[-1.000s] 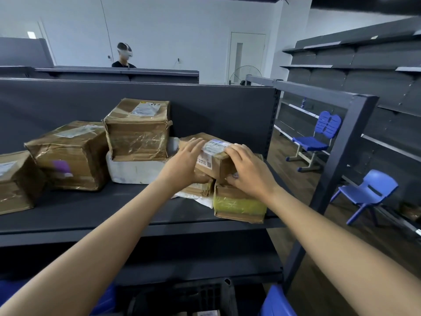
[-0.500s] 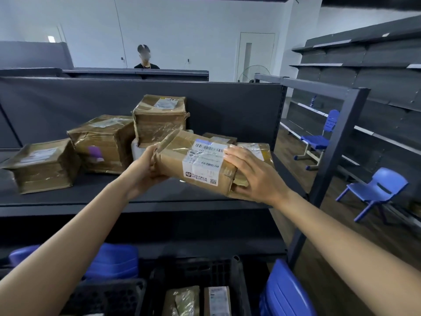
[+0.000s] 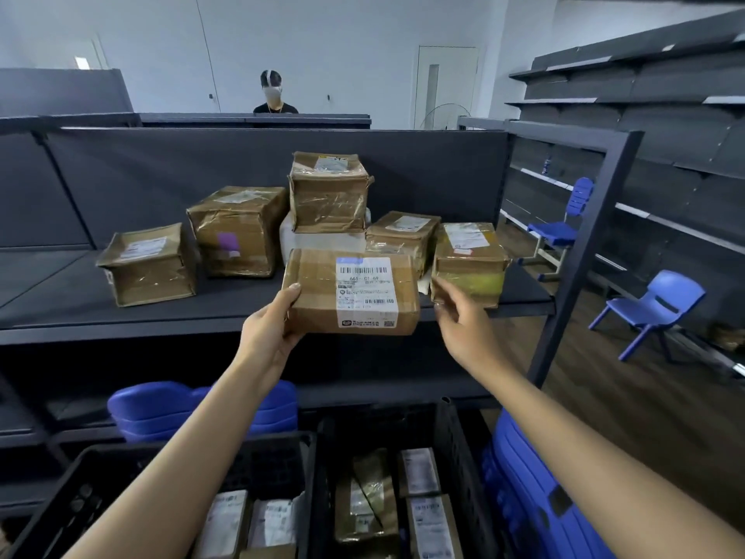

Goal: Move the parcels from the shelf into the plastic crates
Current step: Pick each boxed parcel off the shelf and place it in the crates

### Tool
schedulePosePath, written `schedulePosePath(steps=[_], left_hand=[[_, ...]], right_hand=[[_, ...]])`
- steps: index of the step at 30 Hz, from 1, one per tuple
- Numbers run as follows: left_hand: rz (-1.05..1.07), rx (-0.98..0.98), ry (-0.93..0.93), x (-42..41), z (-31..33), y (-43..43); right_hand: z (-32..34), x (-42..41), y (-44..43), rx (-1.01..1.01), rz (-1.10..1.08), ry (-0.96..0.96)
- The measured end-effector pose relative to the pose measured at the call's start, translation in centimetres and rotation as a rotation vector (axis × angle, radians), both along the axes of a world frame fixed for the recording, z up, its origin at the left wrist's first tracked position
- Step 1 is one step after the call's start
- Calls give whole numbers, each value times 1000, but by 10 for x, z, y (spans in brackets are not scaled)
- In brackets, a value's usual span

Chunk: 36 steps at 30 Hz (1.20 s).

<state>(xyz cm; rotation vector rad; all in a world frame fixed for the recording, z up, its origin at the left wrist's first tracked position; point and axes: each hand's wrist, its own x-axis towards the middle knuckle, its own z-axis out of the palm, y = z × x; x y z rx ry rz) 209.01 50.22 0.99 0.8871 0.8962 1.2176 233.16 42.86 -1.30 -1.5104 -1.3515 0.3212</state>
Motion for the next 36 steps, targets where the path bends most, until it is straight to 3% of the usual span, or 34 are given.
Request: schedulePosePath(steps=[2,3,8,17,23,26,36], left_hand=[[10,18,1,-9,-7,-14],[14,25,7,-12,-10,-21],[-20,139,46,-18,-22,-46],[17,216,120,-19,-34,-63],[95,258,90,-8,-40,-68],[136,280,128,0,-47,-70],[57,292,537,21,-87,-84]], right_hand=[[-3,-22,-9,-129,85,499],[-6,-31,-12,-183,141,637],[-15,-56,-28,-146,231,760],[-16,-56,-47,0,228,753],[-21,-53,-56,7,101,409],[-31,-51,-57,10,27,375],[-72,-33,-65,-107,-166,348]])
